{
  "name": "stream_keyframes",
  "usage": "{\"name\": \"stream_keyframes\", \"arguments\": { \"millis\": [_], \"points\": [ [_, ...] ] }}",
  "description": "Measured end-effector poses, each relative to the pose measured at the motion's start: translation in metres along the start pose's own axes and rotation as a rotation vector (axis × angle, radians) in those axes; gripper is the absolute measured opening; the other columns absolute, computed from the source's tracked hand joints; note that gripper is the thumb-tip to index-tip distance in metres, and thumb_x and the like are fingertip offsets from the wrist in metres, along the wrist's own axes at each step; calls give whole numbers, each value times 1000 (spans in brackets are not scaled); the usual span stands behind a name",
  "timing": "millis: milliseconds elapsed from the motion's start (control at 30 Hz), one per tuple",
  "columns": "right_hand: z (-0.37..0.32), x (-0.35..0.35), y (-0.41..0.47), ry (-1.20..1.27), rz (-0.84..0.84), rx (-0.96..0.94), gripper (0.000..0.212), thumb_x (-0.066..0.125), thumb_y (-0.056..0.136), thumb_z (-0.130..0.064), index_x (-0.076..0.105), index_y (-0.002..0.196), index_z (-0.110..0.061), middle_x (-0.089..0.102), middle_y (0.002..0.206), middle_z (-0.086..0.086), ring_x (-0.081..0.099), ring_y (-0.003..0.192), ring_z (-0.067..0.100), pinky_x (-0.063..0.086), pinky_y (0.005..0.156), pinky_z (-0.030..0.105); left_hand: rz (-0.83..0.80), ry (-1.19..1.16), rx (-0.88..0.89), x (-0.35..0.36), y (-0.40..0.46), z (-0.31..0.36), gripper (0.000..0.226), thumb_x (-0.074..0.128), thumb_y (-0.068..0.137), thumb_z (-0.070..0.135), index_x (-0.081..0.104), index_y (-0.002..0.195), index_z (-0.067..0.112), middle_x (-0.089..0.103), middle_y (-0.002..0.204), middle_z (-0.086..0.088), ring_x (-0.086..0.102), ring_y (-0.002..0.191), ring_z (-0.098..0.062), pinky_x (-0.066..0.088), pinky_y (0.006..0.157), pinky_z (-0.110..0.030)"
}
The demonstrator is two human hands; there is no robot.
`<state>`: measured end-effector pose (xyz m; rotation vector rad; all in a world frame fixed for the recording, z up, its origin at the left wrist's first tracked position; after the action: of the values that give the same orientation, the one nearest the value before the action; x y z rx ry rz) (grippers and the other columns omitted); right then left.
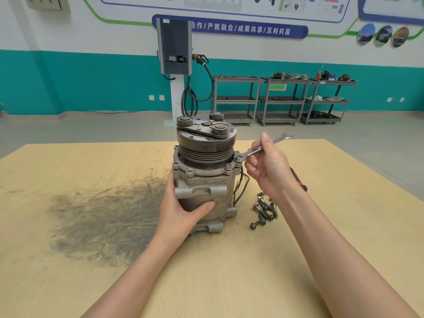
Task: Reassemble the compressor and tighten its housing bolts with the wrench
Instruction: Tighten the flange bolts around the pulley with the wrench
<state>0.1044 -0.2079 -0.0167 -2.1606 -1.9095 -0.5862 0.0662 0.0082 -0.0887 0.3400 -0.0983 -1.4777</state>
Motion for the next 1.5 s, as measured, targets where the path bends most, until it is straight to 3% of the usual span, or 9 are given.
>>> {"name": "stream_keyframes", "arguments": {
  "millis": [367,467,600,900,1000,1100,1267,1400,1500],
  "points": [
    [-68,25,-74,-602,273,-1038,41,32,100,-23,53,66,-10,43,55,-20,44,47,4,39,48,32,-1,-1,-7,1,1,0,118,85,50,57,31,149,24,56,141,4,50,133,-14,40,114,-45],
    [-67,20,-65,-406,244,-895,41,32,100,-35,49,65,-22,44,47,-14,45,45,6,37,45,28,-5,-5,-5,1,0,0,116,85,51,56,32,149,22,56,141,2,50,133,-16,40,114,-46],
    [-55,-3,-33,-173,236,-577,50,28,106,-37,50,64,-19,41,40,-6,39,36,10,32,38,21,-9,1,-5,2,0,-1,118,83,50,56,29,151,25,55,142,3,48,135,-15,38,115,-45],
    [5,-6,3,-5,18,63,42,35,105,-44,50,79,-15,40,46,-3,38,39,11,29,39,19,2,22,-29,0,0,-5,110,92,62,35,29,151,26,54,142,3,48,135,-14,37,115,-45],
    [13,1,0,-5,-57,142,41,34,105,-44,50,80,-16,41,46,-3,39,39,11,29,41,20,1,18,-32,0,1,-7,105,91,66,29,30,151,25,55,142,3,48,134,-15,38,115,-45],
    [1,-1,-1,-19,9,-4,43,34,106,-39,50,75,-14,39,45,-2,38,39,11,30,39,20,-1,10,-30,0,1,-6,107,92,64,31,30,151,26,55,142,4,48,134,-15,38,115,-45],
    [-40,-2,-32,-235,231,-564,50,32,104,-36,53,62,-21,43,43,-7,41,41,10,33,43,24,-10,3,-25,2,-1,-1,122,83,48,58,26,152,30,53,143,7,47,135,-12,38,115,-43],
    [-61,16,-65,-480,262,-925,40,34,100,-30,48,65,-18,42,50,-16,46,48,1,35,49,23,-10,3,-16,2,-1,0,121,82,48,59,27,152,31,54,142,8,48,134,-11,39,115,-43],
    [-65,22,-69,-521,248,-969,39,32,100,-31,49,66,-21,43,49,-17,48,49,2,37,48,25,-5,11,-11,1,-1,1,117,83,49,57,30,150,31,56,140,8,49,132,-10,41,113,-43]
  ]
}}
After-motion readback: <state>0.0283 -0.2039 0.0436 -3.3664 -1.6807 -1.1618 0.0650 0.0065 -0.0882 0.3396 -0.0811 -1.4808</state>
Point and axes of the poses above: each hand's wrist, its own y-axis towards the middle knuckle, its own x-axis out of the palm, z = x × y, the point moved 10 cm from there along y, towards the middle knuckle
